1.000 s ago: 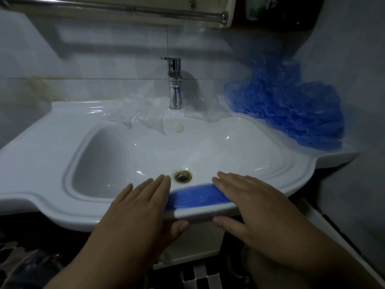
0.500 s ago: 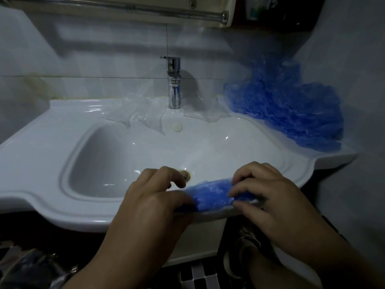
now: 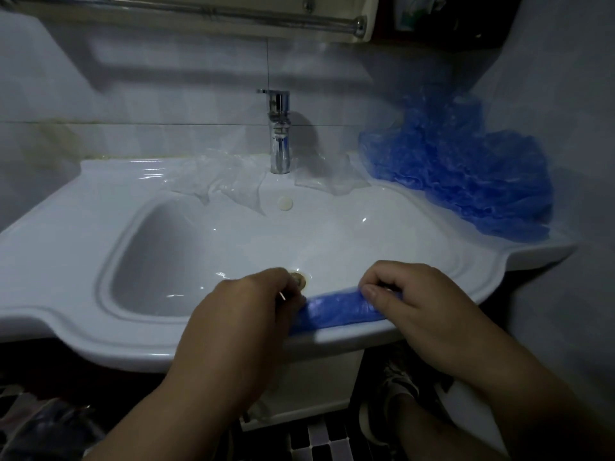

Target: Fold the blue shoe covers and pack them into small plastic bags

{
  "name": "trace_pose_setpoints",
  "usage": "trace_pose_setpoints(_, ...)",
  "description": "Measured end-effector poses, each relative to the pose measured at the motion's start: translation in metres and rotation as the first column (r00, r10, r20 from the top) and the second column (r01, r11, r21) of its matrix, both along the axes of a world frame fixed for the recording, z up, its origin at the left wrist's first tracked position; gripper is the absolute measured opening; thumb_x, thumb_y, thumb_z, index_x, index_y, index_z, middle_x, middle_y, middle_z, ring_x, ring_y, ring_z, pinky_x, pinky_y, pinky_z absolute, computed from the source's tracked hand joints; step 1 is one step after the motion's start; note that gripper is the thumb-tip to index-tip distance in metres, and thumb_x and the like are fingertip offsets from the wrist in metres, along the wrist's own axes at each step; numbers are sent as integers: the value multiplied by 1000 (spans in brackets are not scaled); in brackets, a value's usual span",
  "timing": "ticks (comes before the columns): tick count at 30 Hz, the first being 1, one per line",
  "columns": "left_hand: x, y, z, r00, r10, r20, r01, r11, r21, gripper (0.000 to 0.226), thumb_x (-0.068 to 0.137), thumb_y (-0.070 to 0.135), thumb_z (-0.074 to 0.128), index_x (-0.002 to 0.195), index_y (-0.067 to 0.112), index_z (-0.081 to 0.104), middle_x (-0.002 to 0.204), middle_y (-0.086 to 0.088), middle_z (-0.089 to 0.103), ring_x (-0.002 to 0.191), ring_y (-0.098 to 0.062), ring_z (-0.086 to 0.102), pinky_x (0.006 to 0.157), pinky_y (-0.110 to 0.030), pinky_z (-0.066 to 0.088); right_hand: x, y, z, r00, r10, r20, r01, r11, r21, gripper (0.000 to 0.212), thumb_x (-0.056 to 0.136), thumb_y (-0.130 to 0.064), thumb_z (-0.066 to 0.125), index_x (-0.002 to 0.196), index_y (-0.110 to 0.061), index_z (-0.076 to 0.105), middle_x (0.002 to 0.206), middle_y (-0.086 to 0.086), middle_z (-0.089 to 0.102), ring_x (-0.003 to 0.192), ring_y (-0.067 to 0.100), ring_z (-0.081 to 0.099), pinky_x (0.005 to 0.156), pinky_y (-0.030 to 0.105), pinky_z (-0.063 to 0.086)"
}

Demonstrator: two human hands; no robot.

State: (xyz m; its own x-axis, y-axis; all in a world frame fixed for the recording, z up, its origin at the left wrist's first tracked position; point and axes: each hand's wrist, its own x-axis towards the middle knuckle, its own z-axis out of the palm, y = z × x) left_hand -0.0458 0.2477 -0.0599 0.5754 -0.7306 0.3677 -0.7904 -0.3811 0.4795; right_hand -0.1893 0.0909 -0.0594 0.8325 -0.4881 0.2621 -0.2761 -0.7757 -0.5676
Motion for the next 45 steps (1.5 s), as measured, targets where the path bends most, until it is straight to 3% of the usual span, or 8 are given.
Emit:
trace_pose_setpoints(13, 33, 1, 5, 926, 209, 314, -306, 903, 300, 51, 80, 74, 48, 83, 25, 58, 75, 6, 60, 72, -16, 59, 66, -31, 53, 11, 10, 4, 978, -183, -103, 175, 981, -82, 8, 89, -32, 65, 83, -30, 70, 83, -13, 68, 77, 4, 62, 71, 20, 52)
trace_pose_setpoints(18, 54, 21, 2, 893, 249, 376, -355, 902, 245, 27, 82, 48, 64, 97, 26, 65, 92, 1, 62, 85, -26, 60, 67, -35, 51, 12, 9, 4, 977, -188, -101, 181, 980, -78, 10, 88, -30, 64, 82, -28, 73, 82, -14, 70, 78, 3, 63, 73, 26, 54)
trace_pose_setpoints(22, 25, 19, 8, 924, 99, 370, -60, 992, -114, 31, 88, 29, 55, 115, 20, 68, 114, -2, 67, 100, -27, 62, 82, -36, 50, 12, 11, 6, 974, -189, -124, 177, 979, -98, 12, 89, -30, 62, 85, -28, 73, 84, -13, 69, 80, 3, 62, 74, 25, 53)
trace_pose_setpoints(26, -10, 7, -16, 864, -300, 403, 218, 947, 238, 62, 83, 59, 38, 132, 26, 57, 136, 4, 59, 120, -21, 60, 95, -47, 49, 10, 12, 10, 977, -157, -143, 134, 978, -158, 13, 91, -29, 59, 85, -32, 71, 83, -15, 65, 83, 1, 54, 75, 24, 46)
trace_pose_setpoints(32, -12, 3, -12, 907, -370, 203, 252, 860, 444, 76, 75, 72, 23, 147, 45, 24, 153, 23, 29, 135, -6, 39, 109, -45, 34, 5, 31, 19, 974, -114, -198, 24, 912, -410, 41, 83, -15, 70, 123, -21, 65, 129, -4, 61, 123, 21, 53, 105, 40, 42)
trace_pose_setpoints(39, -3, 17, -17, 913, -370, 171, 262, 855, 447, 77, 69, 71, 37, 132, 31, 57, 131, 12, 61, 112, -9, 64, 89, -34, 53, -9, 50, 0, 861, -105, -498, -60, 951, -304, 78, 89, -71, 3, 145, -30, 39, 152, -11, 38, 139, 12, 39, 109, 37, 39)
trace_pose_setpoints(41, -2, 20, -12, 917, -356, 179, 239, 851, 467, 82, 68, 73, 32, 139, 34, 49, 142, 12, 49, 123, -7, 55, 97, -34, 45, -13, 41, 5, 867, -97, -488, -60, 953, -296, 90, 69, -79, -9, 151, -46, 7, 158, -22, 0, 149, 6, 0, 121, 34, 3)
trace_pose_setpoints(45, 10, 29, -21, 922, -288, 259, 153, 885, 440, 85, 82, 77, 33, 143, 39, -12, 142, 19, -20, 140, 1, 0, 116, -28, 7, -13, 45, 19, 815, -64, -576, -72, 975, -210, 101, 51, -75, -11, 148, -50, -7, 159, -21, -12, 146, 3, -14, 122, 34, -6)
